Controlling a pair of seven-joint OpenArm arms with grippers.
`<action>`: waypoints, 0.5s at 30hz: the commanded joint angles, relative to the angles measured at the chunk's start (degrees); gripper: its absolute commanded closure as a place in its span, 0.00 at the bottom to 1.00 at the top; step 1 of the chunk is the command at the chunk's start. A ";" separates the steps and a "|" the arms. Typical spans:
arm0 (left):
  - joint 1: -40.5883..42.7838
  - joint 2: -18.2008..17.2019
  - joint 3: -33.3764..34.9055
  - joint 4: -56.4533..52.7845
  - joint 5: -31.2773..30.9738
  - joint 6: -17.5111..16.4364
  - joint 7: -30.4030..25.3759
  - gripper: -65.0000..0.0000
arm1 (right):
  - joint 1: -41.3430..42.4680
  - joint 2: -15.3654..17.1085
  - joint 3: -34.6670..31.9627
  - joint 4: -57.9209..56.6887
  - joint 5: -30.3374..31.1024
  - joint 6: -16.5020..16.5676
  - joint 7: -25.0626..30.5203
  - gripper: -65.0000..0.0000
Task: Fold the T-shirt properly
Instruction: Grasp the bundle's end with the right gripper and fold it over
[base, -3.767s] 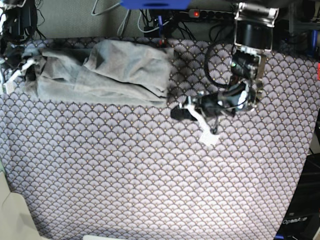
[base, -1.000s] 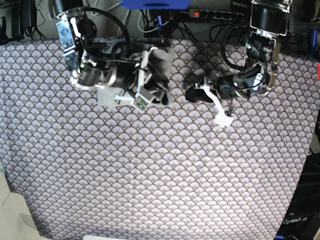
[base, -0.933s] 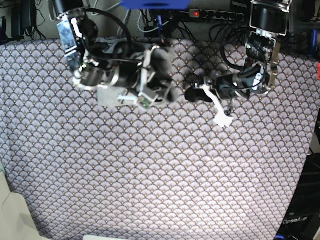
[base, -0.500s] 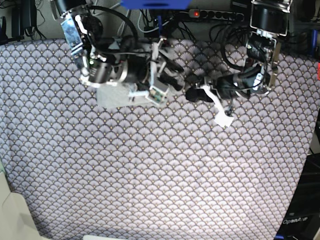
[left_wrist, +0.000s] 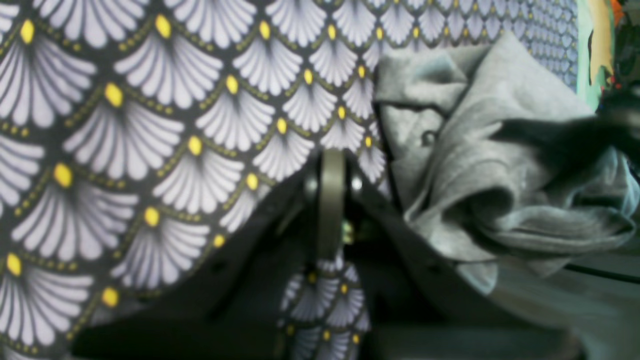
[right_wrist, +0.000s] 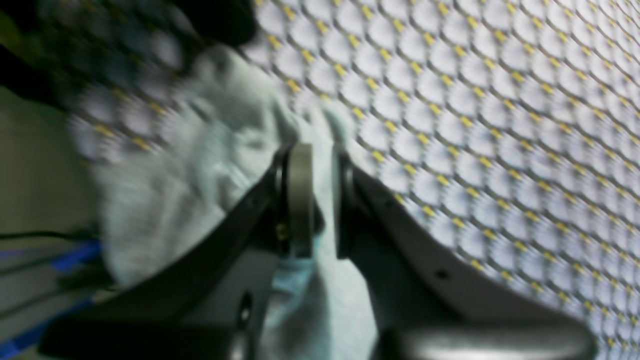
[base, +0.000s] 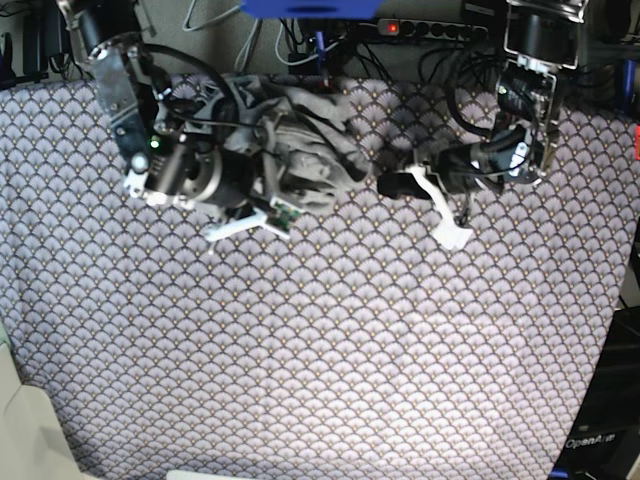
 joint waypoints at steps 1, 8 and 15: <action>-0.86 -0.44 -0.29 0.84 -1.19 -0.51 -0.72 1.00 | 0.74 0.65 1.01 0.82 0.12 0.23 1.37 0.93; -1.12 -0.08 -0.29 0.84 -1.10 -0.51 -0.72 1.00 | -1.72 2.67 6.99 0.90 -0.32 0.23 3.30 0.93; -1.21 0.27 -0.29 0.84 2.24 -0.51 -0.81 1.00 | -6.82 4.16 7.16 1.08 -0.32 0.23 5.06 0.93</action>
